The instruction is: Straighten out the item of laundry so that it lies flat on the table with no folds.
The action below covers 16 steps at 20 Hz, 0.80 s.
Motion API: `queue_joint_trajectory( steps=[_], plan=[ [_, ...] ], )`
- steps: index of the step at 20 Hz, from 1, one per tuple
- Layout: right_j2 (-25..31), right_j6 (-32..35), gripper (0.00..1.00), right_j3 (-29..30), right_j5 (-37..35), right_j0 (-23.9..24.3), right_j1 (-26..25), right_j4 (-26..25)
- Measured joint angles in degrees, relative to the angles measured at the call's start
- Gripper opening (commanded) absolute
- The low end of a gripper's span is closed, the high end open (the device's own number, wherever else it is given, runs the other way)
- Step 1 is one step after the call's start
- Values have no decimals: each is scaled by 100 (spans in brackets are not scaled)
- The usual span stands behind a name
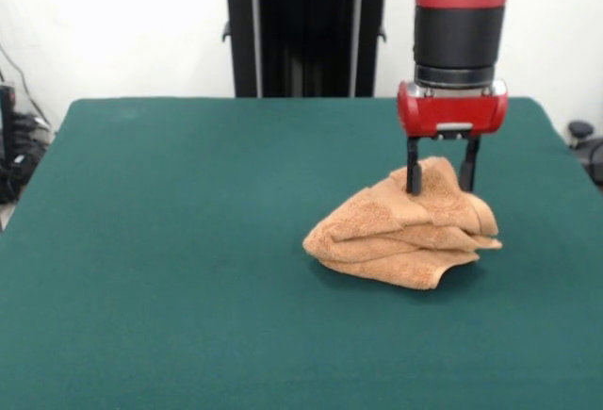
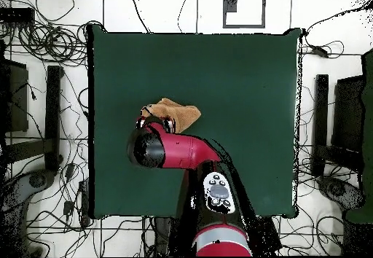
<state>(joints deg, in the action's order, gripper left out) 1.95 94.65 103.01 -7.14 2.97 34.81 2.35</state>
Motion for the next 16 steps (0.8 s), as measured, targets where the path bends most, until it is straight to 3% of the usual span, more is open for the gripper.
queue_joint_trajectory(
  steps=[12, 13, 16],
  plan=[
    [-4, 0, 100, -1, 121, -186, -80, -2],
    [-5, 0, 0, -1, 122, -199, -81, -2],
    [-7, 0, 0, -1, 122, -197, -81, -2]
  ],
)
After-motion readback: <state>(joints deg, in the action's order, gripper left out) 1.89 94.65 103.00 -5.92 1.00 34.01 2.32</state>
